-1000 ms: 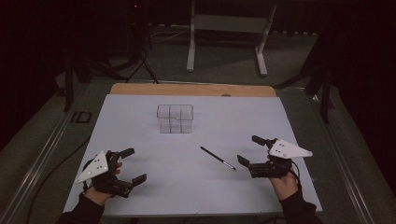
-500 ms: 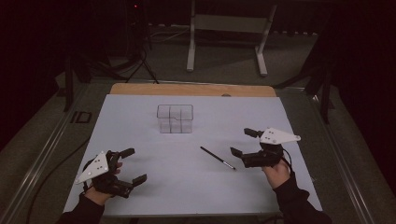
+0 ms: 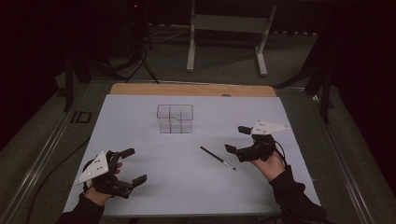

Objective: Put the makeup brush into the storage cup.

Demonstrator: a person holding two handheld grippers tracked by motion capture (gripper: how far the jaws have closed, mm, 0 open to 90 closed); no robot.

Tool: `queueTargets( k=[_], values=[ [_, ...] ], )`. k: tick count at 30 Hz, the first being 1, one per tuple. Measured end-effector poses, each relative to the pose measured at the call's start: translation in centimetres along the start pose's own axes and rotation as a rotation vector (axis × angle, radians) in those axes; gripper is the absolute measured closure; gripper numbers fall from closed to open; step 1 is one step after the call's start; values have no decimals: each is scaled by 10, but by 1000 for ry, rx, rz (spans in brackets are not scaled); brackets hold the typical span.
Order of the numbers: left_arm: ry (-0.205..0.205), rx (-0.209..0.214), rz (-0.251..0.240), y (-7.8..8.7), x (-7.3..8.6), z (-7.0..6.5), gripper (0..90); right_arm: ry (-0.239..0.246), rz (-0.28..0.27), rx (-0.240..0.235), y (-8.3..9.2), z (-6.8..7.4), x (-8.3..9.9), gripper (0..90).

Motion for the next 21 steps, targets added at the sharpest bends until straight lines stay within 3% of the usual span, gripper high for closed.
queueTargets(
  k=[3, 9, 21],
  values=[
    [-3, -3, 6, 0, 1, 1, 13, 2, 46, 15, -6, -3, 7, 106],
    [-4, 1, 5, 0, 1, -1, 13, -18, 128, -2, -16, -3, 21, 138],
    [-4, -8, 3, 0, 0, 1, 13, -49, 252, 4, -26, -4, 43, 191]
  ],
)
Point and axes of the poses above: each handheld gripper's, and its own axes: y roughly backward along the jaws, x roughly out of its underside, z roughly to its left, the point moved 10 cm from there along -y, roughly forward along the jaws, and after that the axes turned 8 degrees about -x, right-handed, at the moved point
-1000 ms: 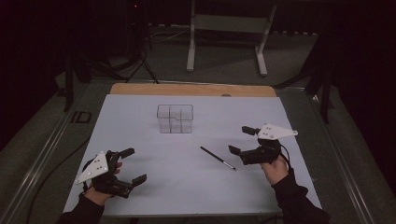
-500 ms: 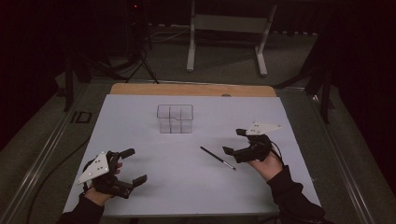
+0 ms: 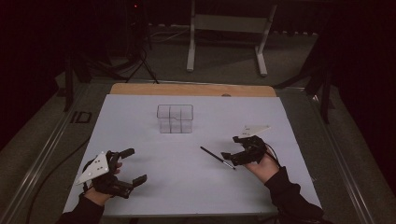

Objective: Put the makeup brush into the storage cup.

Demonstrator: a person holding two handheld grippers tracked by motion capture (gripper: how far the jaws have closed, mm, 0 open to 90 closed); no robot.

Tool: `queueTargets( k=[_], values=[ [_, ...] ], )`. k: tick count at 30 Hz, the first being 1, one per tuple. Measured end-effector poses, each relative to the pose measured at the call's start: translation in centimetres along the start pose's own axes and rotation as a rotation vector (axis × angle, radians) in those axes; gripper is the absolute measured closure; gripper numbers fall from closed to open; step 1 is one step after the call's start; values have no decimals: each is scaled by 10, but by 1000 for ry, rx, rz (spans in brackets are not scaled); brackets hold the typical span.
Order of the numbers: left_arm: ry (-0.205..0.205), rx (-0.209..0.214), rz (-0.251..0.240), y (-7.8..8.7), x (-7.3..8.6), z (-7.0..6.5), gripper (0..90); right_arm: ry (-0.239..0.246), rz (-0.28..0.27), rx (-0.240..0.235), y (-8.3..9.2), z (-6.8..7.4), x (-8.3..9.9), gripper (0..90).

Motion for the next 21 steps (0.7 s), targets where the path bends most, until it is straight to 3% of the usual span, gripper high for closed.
queueTargets(
  k=[10, 16, 21],
  values=[
    [-6, -2, 8, -1, 1, 0, 13, -22, 125, -20, -6, 4, 12, 235],
    [-9, 1, 13, -1, 2, -1, 13, -32, 199, -22, -8, 3, 20, 339],
    [-10, 2, 14, -1, 2, -1, 13, -55, 267, -22, -12, 3, 27, 369]
  ],
)
Point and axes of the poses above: each handheld gripper's, and its own axes: y roughly backward along the jaws, x roughly out of its underside, z roughly to its left, the point moved 10 cm from there along -y, roughly forward along the jaws, and after that the axes turned 8 degrees about -x, right-handed, at the moved point
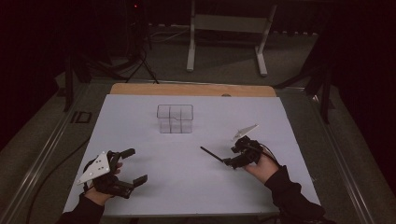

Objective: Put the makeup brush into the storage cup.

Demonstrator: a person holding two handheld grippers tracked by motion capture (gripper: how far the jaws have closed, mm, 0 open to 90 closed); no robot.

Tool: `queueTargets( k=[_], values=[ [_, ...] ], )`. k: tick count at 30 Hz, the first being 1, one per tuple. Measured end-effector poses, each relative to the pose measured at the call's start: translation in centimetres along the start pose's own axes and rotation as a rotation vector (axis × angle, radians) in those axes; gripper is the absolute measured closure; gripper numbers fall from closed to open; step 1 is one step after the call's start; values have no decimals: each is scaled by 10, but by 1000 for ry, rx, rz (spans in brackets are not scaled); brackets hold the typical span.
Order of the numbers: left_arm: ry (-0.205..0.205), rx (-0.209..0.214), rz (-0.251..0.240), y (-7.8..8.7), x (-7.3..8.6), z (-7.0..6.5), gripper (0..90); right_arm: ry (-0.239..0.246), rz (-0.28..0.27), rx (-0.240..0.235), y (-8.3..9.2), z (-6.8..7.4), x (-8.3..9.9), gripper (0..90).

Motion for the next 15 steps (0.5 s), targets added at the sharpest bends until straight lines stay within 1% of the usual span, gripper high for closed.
queueTargets(
  k=[2, 7, 9, 15],
  values=[
    [-1, 2, 3, 0, 0, 0, 13, -7, 25, 1, -2, 0, 2, 379],
    [-4, 5, 7, -1, 1, -1, 13, -35, 112, 0, -7, -1, 10, 410],
    [-4, 4, 7, -1, 1, -1, 13, -35, 138, 8, -9, -2, 12, 433],
    [-3, 3, 6, -1, 1, 0, 13, -39, 191, 7, -13, -2, 15, 495]
  ],
)
Point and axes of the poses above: each handheld gripper's, and its own axes: y roughly backward along the jaws, x roughly out of its underside, z roughly to its left, the point moved 10 cm from there along -y, roughly forward along the jaws, and after that the axes turned 8 degrees about -x, right-handed, at the moved point
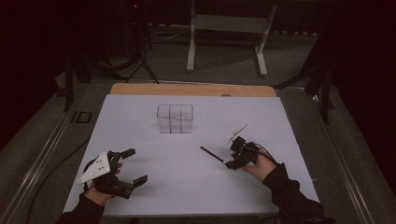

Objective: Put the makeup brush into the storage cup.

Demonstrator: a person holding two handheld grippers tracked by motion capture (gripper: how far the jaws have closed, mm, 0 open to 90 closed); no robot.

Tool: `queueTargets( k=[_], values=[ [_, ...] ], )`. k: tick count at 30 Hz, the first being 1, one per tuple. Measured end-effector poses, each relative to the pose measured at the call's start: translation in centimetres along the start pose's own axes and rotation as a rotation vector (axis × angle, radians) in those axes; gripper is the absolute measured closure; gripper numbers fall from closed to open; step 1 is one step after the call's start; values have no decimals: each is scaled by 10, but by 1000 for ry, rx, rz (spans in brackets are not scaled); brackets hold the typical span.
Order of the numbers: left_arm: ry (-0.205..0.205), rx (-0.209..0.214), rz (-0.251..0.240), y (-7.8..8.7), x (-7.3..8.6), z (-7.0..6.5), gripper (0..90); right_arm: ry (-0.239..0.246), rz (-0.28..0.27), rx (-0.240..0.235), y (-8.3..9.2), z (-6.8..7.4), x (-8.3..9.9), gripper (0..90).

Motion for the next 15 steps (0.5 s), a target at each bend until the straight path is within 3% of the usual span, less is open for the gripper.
queueTargets(
  k=[8, 15],
  values=[
    [4, -1, 2, 0, 0, 0, 13, 25, 69, 20, -10, 0, 2, 616],
    [0, 2, 8, 0, 2, 0, 13, 18, 110, 26, -17, -4, 2, 656]
  ],
)
Point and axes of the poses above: each handheld gripper's, and its own axes: y roughly backward along the jaws, x roughly out of its underside, z roughly to its left, the point moved 10 cm from there along -y, roughly forward along the jaws, and after that the axes turned 8 degrees about -x, right-handed, at the moved point
